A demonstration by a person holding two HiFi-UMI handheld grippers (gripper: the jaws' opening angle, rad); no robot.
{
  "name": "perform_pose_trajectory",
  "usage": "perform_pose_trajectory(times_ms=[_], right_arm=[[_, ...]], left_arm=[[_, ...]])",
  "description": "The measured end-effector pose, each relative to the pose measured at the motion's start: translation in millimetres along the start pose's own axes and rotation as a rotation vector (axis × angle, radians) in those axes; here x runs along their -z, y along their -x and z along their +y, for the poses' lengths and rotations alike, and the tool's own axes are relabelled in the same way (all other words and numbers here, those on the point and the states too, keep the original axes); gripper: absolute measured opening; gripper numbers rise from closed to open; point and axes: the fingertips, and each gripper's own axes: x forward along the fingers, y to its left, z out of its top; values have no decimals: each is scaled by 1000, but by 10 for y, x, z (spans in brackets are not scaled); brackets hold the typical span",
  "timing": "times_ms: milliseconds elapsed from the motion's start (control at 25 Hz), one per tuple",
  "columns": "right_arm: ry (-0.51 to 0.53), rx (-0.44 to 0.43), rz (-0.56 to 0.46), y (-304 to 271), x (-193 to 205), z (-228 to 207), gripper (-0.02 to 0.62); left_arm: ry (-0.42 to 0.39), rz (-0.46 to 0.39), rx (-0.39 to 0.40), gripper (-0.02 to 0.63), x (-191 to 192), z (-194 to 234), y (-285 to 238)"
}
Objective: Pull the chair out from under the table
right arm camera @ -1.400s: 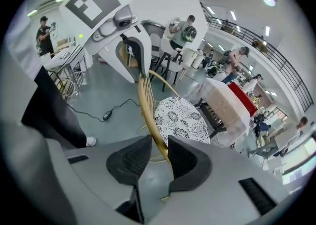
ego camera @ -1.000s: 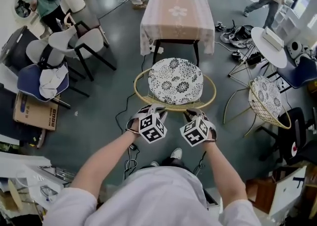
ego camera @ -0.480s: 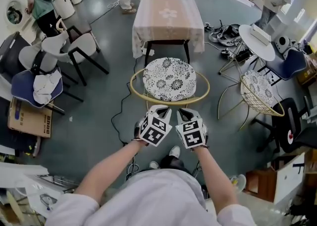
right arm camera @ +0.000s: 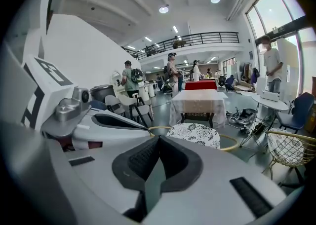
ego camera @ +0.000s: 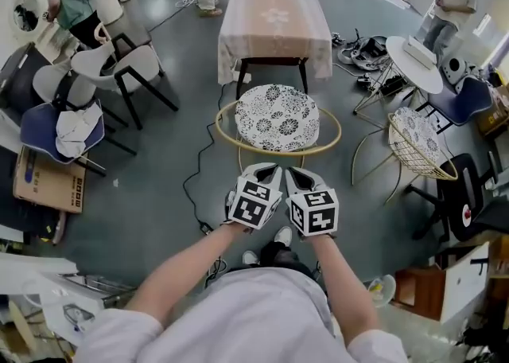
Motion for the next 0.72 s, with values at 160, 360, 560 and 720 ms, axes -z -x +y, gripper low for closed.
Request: perform_pose_trajectory(times_ms=[160, 360, 560, 720], right_arm=[[-5, -3, -9, 14, 4, 57, 2], [-18, -12, -6, 16, 5, 90, 2], [-12, -15, -5, 17, -11, 117, 2], [-10, -17, -1, 14, -11, 125, 2]], left_arm=[[-14, -24, 0, 6, -34, -12, 58], [0, -30, 2, 6, -64, -26, 93], [-9, -20, 2, 6, -38, -29, 111], [-7, -15, -4, 6, -28, -8, 112]])
